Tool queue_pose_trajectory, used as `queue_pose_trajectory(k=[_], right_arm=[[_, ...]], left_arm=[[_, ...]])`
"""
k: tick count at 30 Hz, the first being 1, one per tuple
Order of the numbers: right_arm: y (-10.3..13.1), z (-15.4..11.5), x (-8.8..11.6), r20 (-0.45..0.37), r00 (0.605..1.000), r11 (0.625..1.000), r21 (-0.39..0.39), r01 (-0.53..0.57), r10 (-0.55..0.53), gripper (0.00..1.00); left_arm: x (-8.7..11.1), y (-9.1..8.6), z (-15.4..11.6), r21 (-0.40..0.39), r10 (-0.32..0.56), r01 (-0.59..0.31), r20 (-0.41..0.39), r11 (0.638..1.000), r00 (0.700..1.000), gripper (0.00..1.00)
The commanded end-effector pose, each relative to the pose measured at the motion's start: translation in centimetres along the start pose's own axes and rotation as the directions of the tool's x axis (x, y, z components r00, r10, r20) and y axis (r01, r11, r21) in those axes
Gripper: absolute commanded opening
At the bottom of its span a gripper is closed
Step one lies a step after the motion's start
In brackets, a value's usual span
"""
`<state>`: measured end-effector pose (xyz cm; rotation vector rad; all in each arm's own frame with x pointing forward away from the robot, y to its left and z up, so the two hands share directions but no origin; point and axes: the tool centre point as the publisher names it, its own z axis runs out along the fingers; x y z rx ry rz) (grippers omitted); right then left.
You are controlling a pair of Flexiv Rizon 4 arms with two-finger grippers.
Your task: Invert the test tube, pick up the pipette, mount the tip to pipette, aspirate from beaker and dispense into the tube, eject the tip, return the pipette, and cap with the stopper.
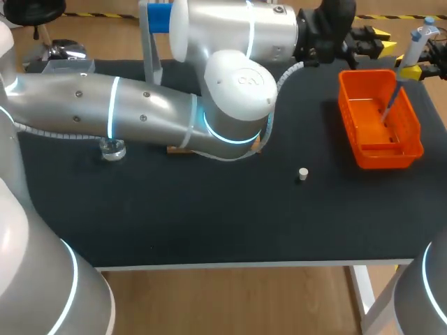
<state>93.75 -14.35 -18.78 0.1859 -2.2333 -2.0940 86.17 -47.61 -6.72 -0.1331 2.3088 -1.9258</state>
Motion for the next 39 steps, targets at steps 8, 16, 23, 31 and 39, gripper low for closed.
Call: queue_pose_trajectory(k=[8,16,23,31,39], right_arm=[[-0.1,-0.3,-0.2,-0.008,1.0,1.0,0.0,0.0,0.0,0.0],[-0.1,-0.3,-0.2,-0.008,1.0,1.0,0.0,0.0,0.0,0.0],[-0.1,-0.3,-0.2,-0.008,1.0,1.0,0.0,0.0,0.0,0.0],[-0.1,-0.3,-0.2,-0.008,1.0,1.0,0.0,0.0,0.0,0.0],[-0.1,-0.3,-0.2,-0.008,1.0,1.0,0.0,0.0,0.0,0.0]], left_arm=[[-0.3,-0.1,1.1,0.056,0.006,-0.006,0.0,0.998,1.0,0.0],[-0.7,-1.2,3.3,0.073,0.021,-0.02,-0.018,0.997,1.0,0.0],[-1.2,-1.8,4.4,0.078,0.028,-0.025,-0.029,0.997,0.999,0.0],[-1.9,-1.8,5.6,0.078,0.028,-0.026,-0.026,0.997,0.999,0.0],[-2.6,-1.4,6.6,0.085,0.018,-0.016,-0.029,0.996,0.999,0.0]])
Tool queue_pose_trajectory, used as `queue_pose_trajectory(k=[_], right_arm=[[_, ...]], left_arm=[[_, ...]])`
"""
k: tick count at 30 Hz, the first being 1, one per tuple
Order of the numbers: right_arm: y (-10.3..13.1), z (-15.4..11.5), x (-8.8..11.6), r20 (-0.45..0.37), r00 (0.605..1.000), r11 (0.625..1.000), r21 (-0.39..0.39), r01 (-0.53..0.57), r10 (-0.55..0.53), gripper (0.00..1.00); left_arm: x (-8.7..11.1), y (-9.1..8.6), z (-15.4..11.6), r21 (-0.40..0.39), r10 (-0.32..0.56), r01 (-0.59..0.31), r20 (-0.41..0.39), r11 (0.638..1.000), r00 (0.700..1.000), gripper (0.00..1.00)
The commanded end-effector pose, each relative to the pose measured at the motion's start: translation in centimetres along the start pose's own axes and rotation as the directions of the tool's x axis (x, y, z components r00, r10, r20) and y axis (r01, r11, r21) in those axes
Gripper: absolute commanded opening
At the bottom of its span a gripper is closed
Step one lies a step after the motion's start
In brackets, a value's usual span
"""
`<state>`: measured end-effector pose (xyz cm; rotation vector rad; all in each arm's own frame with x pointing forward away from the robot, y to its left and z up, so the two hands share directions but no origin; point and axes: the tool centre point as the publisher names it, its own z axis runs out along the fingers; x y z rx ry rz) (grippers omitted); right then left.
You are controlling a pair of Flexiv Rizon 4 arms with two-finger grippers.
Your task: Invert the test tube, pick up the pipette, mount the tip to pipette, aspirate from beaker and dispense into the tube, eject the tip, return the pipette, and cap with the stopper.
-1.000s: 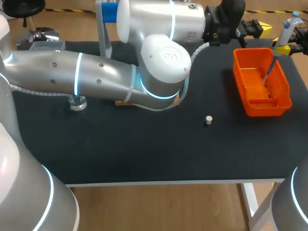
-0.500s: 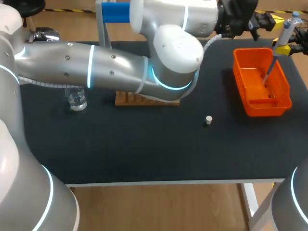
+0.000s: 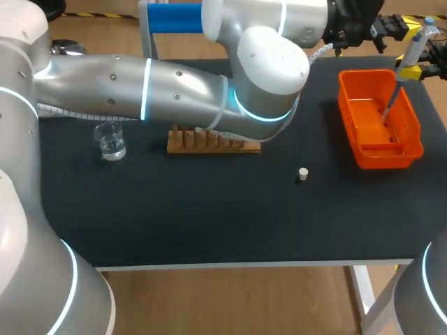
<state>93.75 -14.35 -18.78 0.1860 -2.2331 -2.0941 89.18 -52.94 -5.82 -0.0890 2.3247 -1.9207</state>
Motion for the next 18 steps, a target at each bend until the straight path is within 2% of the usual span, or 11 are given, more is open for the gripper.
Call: queue_pose_trajectory(k=[1,18], right_arm=[[-0.1,-0.3,-0.2,-0.008,1.0,1.0,0.0,0.0,0.0,0.0],[-0.1,-0.3,-0.2,-0.008,1.0,1.0,0.0,0.0,0.0,0.0]], left_arm=[[-0.5,0.5,1.2,0.095,-0.002,0.003,-0.005,0.995,1.0,0.0],[-1.8,0.9,2.3,0.128,-0.054,0.056,-0.019,0.99,0.998,0.0]])
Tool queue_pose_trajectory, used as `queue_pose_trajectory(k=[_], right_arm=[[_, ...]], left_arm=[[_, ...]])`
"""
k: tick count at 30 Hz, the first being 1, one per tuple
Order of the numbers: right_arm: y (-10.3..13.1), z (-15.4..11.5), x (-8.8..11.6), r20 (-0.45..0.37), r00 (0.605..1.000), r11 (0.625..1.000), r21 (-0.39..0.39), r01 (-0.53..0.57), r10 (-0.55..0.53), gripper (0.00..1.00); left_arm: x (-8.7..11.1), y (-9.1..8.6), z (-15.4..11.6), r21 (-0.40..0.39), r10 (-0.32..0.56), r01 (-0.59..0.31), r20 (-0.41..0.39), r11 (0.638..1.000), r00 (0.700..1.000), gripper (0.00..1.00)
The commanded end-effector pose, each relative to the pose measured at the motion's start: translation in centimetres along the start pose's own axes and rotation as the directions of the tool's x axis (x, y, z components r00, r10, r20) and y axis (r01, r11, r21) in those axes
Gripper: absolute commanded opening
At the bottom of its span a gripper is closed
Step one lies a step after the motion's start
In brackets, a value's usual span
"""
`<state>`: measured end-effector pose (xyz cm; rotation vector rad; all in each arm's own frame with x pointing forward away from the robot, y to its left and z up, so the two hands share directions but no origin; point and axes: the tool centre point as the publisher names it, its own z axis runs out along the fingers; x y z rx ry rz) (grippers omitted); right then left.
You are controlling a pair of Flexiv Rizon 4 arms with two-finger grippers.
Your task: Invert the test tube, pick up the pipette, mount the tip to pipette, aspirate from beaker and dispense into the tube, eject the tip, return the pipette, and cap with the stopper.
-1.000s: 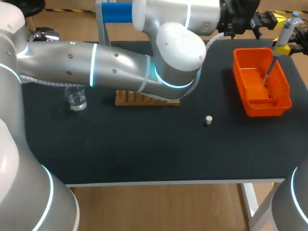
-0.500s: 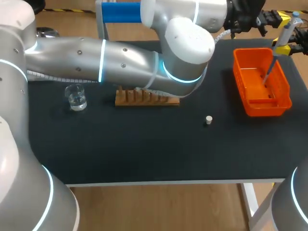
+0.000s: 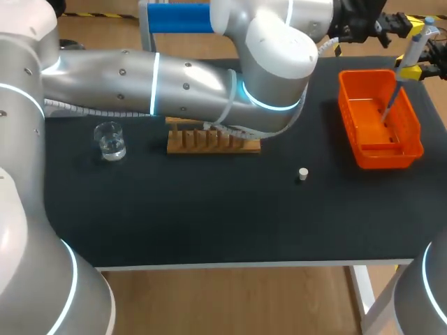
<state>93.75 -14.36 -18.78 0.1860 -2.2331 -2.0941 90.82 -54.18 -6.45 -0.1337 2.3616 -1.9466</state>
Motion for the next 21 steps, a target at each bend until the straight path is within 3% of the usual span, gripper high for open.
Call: queue_pose_trajectory(k=[1,13,21], right_arm=[[-0.1,-0.3,-0.2,-0.008,1.0,1.0,0.0,0.0,0.0,0.0],[-0.1,-0.3,-0.2,-0.008,1.0,1.0,0.0,0.0,0.0,0.0],[-0.1,-0.3,-0.2,-0.008,1.0,1.0,0.0,0.0,0.0,0.0]], left_arm=[[-0.5,0.4,0.8,0.138,-0.009,0.009,-0.002,0.99,1.0,0.0],[-1.4,0.8,1.5,0.152,-0.035,0.036,-0.003,0.988,0.999,0.0],[-1.6,0.9,1.8,0.15,0.017,-0.017,0.005,0.989,1.0,0.0]])
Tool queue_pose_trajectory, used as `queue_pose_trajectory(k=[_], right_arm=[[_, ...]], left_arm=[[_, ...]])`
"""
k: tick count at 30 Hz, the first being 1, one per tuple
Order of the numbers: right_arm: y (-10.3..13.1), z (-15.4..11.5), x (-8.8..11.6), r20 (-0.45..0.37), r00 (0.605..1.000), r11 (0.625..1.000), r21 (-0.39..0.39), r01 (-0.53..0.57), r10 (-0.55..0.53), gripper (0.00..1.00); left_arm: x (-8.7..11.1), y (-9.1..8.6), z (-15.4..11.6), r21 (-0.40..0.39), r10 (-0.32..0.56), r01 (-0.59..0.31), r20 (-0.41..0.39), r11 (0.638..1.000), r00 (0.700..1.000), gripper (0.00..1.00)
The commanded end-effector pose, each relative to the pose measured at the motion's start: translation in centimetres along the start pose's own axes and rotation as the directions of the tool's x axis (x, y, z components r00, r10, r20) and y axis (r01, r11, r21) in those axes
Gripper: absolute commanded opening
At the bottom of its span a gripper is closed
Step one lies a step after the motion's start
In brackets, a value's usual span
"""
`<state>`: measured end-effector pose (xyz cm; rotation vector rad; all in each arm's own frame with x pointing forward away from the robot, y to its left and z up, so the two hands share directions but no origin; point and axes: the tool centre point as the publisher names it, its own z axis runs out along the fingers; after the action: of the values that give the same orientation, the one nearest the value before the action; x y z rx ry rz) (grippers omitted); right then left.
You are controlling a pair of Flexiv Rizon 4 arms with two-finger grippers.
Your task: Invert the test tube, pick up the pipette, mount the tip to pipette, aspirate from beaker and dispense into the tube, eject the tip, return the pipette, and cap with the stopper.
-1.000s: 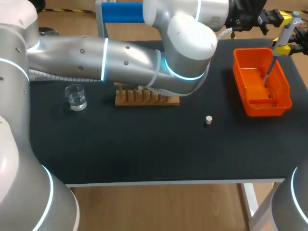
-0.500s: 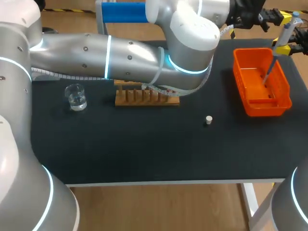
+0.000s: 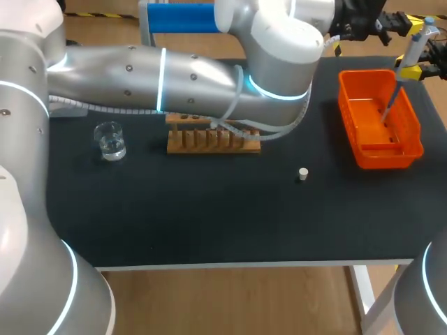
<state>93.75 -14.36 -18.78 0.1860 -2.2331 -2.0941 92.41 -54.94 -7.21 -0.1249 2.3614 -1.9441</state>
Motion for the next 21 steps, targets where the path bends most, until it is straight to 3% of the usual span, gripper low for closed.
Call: queue_pose_trajectory(k=[1,21], right_arm=[[-0.05,-0.26,-0.19,-0.008,1.0,1.0,0.0,0.0,0.0,0.0],[-0.05,-0.26,-0.19,-0.008,1.0,1.0,0.0,0.0,0.0,0.0]], left_arm=[[-0.08,0.37,0.72,0.15,0.013,-0.014,0.008,0.989,1.0,0.0],[-0.18,0.97,0.85,0.161,0.031,-0.032,0.011,0.986,0.999,0.0]])
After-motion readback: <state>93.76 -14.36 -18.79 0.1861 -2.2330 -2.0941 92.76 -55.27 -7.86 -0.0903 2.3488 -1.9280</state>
